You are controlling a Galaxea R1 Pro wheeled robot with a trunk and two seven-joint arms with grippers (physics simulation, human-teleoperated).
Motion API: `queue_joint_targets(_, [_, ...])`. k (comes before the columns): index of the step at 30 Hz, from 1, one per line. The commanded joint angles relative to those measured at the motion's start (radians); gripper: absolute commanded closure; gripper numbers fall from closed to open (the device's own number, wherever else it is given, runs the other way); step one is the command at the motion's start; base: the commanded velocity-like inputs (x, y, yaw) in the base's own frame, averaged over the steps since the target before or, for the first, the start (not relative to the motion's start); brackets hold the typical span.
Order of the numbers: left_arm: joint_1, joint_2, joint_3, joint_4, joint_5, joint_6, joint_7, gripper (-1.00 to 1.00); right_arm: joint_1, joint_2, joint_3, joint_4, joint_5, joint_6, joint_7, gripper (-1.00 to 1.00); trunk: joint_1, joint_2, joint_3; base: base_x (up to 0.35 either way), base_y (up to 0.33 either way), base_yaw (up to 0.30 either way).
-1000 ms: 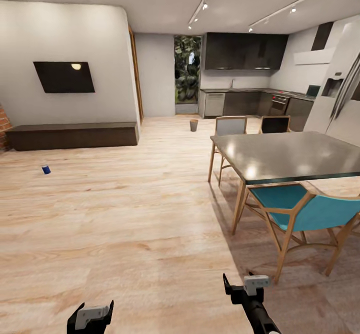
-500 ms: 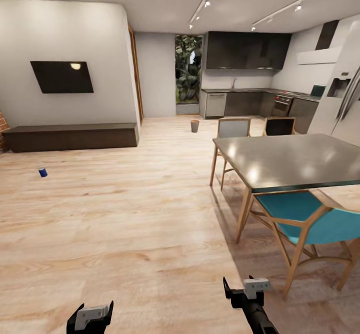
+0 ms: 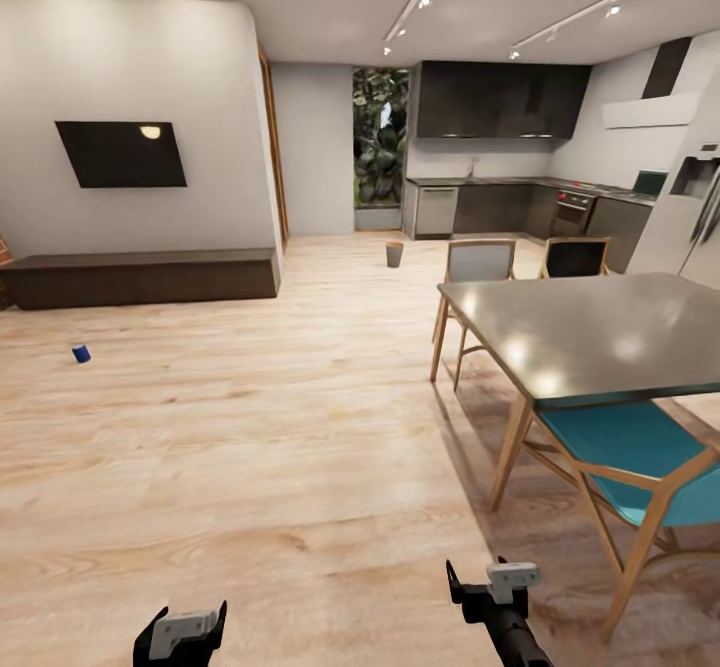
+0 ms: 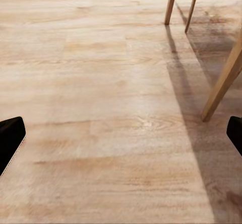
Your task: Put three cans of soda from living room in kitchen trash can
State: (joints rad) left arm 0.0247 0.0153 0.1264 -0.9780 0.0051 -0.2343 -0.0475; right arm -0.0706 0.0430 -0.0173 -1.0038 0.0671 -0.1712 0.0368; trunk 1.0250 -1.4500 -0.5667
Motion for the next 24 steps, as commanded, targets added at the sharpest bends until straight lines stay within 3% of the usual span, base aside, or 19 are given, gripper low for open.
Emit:
queue_joint_targets(1, [0.0,0.0,0.0,0.0,0.0,0.0,0.001,-1.0,0.0,0.0,0.0,0.001,0.0,-0.004,0.0,-1.0,0.0,0.0,0.0,0.273,0.181,0.0])
queue_joint_targets(24, [0.0,0.0,-0.001,0.002,-0.005,-0.002,0.0,-1.0,0.0,0.0,0.0,0.023,0.0,-0.013,0.0,-1.0,0.0,0.0,0.0,0.262,0.191,0.0])
